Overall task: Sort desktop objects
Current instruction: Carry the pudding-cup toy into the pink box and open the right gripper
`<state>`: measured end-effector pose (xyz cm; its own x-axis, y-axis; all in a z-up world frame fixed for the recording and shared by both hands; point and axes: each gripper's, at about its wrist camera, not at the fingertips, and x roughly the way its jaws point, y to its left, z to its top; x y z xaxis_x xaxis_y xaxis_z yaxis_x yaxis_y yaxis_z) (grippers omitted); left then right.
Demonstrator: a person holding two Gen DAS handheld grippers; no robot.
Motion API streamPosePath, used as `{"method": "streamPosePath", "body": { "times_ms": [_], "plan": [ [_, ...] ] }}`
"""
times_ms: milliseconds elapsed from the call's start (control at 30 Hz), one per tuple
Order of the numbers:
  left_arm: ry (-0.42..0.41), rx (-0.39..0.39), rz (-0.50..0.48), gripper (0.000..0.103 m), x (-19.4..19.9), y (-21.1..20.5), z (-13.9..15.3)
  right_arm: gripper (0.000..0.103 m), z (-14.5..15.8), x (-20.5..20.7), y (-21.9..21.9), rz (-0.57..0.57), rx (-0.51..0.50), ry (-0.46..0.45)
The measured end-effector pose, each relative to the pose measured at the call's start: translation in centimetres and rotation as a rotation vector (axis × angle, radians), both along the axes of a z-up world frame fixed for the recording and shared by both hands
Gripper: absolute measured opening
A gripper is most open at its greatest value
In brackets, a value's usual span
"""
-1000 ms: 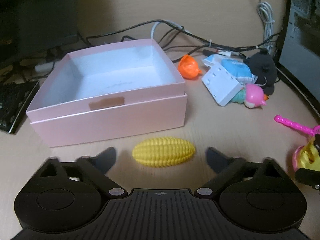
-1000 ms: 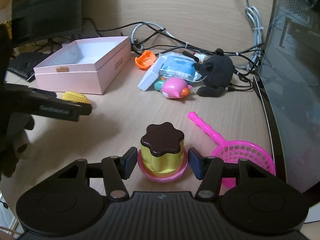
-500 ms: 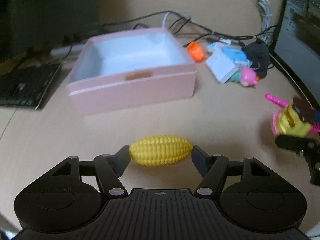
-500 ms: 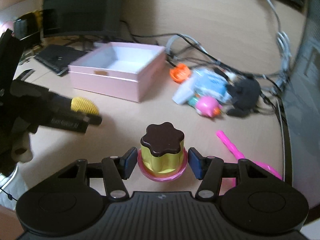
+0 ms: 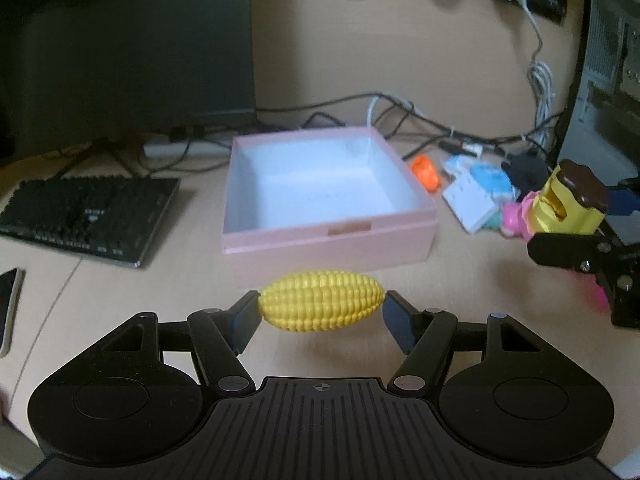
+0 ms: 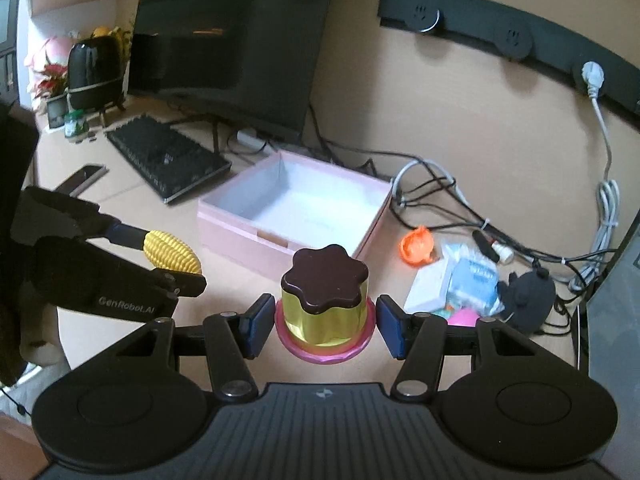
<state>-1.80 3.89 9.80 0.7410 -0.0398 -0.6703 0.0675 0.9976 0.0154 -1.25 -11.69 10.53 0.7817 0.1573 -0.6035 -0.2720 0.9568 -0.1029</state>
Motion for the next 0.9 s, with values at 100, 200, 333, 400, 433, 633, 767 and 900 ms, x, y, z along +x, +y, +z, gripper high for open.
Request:
{"method": "streamPosePath", "body": {
  "times_ms": [100, 200, 333, 400, 433, 633, 767, 900],
  "plan": [
    [-0.018, 0.002, -0.014, 0.072, 0.4, 0.4, 0.5, 0.056, 0.9, 0.7, 0.0, -0.012, 0.011, -0.017],
    [-0.025, 0.004, -0.031, 0.072, 1.1, 0.8, 0.7, 0.056, 1.5, 1.7, 0.1, -0.022, 0.031, -0.034],
    [-0.042, -0.001, -0.060, 0.072, 2.7, 1.1, 0.6, 0.056, 2.2, 2.9, 0.2, -0.048, 0.068, -0.046],
    [-0.079, 0.006, -0.073, 0.072, 4.1, 1.2, 0.6, 0.056, 2.6, 4.2, 0.3, -0.046, 0.098, -0.037],
    [-0.109, 0.015, -0.074, 0.072, 5.1, 1.3, 0.7, 0.056, 2.8, 5.3, 0.4, -0.046, 0.116, -0.033],
    [-0.205, 0.046, -0.071, 0.099, 10.8, 2.1, 1.0, 0.056, 4.7, 14.8, 1.4, -0.087, 0.262, -0.025],
    [-0.176, 0.033, -0.030, 0.100, 9.9, 2.6, 0.6, 0.061, 5.6, 16.8, 1.4, -0.121, 0.265, -0.066],
    [-0.080, 0.026, 0.024, 0.100, 7.5, 2.0, -1.2, 0.070, 4.5, 12.8, -0.3, -0.140, 0.190, -0.123]
  ]
}}
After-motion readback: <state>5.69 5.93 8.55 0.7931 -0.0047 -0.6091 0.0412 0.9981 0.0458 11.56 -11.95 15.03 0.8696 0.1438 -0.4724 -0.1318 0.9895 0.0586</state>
